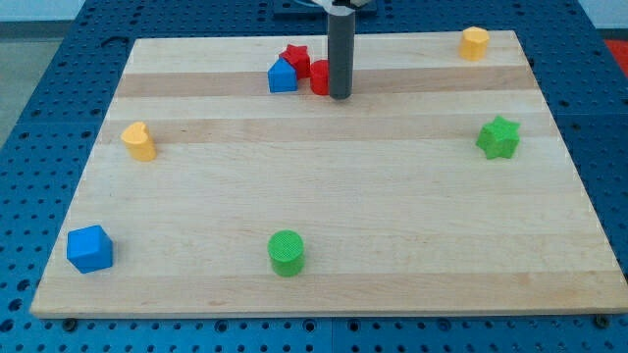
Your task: Move the blue cube below the red circle
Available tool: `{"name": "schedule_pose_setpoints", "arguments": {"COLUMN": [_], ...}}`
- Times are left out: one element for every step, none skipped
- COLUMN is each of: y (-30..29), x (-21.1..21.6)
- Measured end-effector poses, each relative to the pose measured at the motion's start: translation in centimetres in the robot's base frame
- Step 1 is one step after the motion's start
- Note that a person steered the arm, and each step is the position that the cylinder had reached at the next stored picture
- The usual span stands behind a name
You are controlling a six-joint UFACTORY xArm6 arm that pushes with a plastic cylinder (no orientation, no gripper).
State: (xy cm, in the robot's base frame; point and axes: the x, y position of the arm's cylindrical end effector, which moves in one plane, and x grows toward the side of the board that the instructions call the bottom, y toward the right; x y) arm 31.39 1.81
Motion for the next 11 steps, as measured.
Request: {"name": "schedule_pose_setpoints", "arguments": {"y": [0.0,0.0,1.8,1.5,-2.4,-5.0,-7.8,-10.4,-15.0,-16.7,-24.7], "x": [-1.5,-2.7,-1.5,4.1,9.6,16.6,21.4,25.3,30.4,30.5,30.2]}}
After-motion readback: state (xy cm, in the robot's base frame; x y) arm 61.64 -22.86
